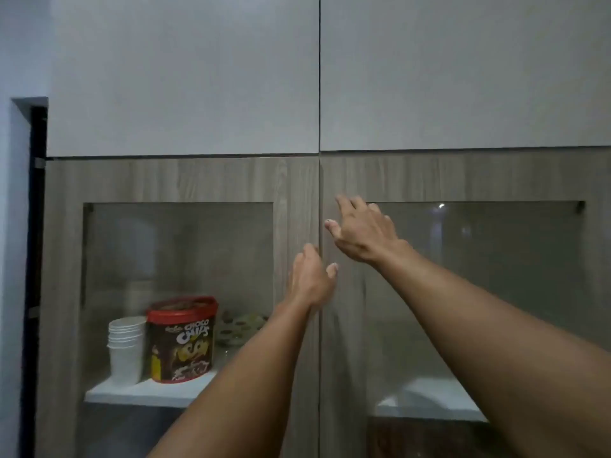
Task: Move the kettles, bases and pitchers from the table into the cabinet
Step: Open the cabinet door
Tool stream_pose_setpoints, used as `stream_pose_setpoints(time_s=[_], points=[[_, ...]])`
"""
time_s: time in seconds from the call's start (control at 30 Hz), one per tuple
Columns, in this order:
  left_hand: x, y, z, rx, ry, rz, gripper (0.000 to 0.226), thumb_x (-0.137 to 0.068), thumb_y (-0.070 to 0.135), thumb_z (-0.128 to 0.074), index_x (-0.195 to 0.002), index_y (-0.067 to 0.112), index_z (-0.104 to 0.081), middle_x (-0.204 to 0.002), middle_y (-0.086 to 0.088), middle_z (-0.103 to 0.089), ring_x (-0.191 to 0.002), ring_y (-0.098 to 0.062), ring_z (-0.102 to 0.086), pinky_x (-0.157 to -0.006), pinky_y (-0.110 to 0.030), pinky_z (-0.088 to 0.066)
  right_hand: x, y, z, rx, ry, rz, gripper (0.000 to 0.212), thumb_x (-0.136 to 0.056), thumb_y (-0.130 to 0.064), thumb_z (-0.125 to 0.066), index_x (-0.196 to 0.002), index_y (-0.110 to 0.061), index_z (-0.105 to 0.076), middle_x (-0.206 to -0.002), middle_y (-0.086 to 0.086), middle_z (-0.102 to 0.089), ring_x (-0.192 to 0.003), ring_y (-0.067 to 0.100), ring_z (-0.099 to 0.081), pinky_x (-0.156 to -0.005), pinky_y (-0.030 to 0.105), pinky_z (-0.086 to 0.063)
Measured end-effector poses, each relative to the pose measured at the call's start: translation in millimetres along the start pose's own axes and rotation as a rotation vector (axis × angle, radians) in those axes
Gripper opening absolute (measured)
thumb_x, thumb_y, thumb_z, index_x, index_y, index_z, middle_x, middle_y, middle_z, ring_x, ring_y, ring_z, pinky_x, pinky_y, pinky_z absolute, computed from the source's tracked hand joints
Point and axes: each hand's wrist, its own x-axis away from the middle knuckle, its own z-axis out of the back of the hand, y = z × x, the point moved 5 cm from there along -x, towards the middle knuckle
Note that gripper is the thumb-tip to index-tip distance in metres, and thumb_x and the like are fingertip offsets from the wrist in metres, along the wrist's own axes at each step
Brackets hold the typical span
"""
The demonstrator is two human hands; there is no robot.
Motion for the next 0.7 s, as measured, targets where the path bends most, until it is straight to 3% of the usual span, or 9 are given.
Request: stream_pose_setpoints(time_s=[0.17, 0.3, 0.4, 0.5, 0.7], points=[[-42, -28, -2, -0.032, -0.041, -0.094, 0.034, -0.093, 0.028, -0.061, -0.121, 0.011, -0.05, -0.125, -0.012, -0.054, -0.118, -0.032, -0.054, -0.099, -0.04, -0.044, -60, -13, -15, 0.043, 0.014, -0.093, 0.06, -0.096, -0.037, -0.054, -0.148, -0.018, -0.03, -0.148, 0.01, -0.039, -0.128, 0.039, -0.046, -0.099, 0.049, -0.042], [-58, -34, -3, -0.044, 0.013, -0.148, 0.024, -0.091, 0.021, -0.065, -0.106, 0.016, -0.047, -0.11, -0.006, -0.053, -0.105, -0.026, -0.056, -0.079, -0.033, -0.039, -90, -14, -19, 0.038, 0.016, -0.14, 0.093, -0.088, -0.03, -0.068, -0.157, -0.027, -0.006, -0.146, 0.014, -0.038, -0.126, 0.04, -0.048, -0.101, 0.05, -0.046], [-57, -28, -6, -0.052, 0.061, -0.145, 0.025, -0.093, 0.018, -0.063, -0.112, 0.015, -0.048, -0.115, -0.006, -0.052, -0.098, -0.022, -0.05, -0.076, -0.03, -0.034, -103, -7, -16, 0.001, -0.014, -0.18, 0.115, -0.078, -0.036, -0.08, -0.157, -0.031, 0.003, -0.151, 0.012, -0.036, -0.134, 0.038, -0.045, -0.108, 0.052, -0.041], [-53, -23, -6, -0.037, 0.064, -0.145, 0.029, -0.094, 0.017, -0.064, -0.117, 0.015, -0.048, -0.12, -0.007, -0.049, -0.102, -0.023, -0.051, -0.076, -0.031, -0.038, -107, -6, -11, -0.003, -0.023, -0.217, 0.123, -0.069, -0.039, -0.087, -0.158, -0.03, -0.003, -0.152, 0.014, -0.041, -0.138, 0.038, -0.042, -0.111, 0.052, -0.038], [-46, -22, -4, 0.038, 0.046, -0.13, 0.038, -0.09, 0.023, -0.068, -0.118, 0.013, -0.045, -0.121, -0.008, -0.049, -0.11, -0.026, -0.054, -0.082, -0.032, -0.043, -101, -14, 9, -0.101, 0.036, -0.241, 0.104, -0.063, -0.037, -0.091, -0.145, -0.026, -0.029, -0.136, 0.012, -0.055, -0.126, 0.038, -0.052, -0.103, 0.052, -0.046]])
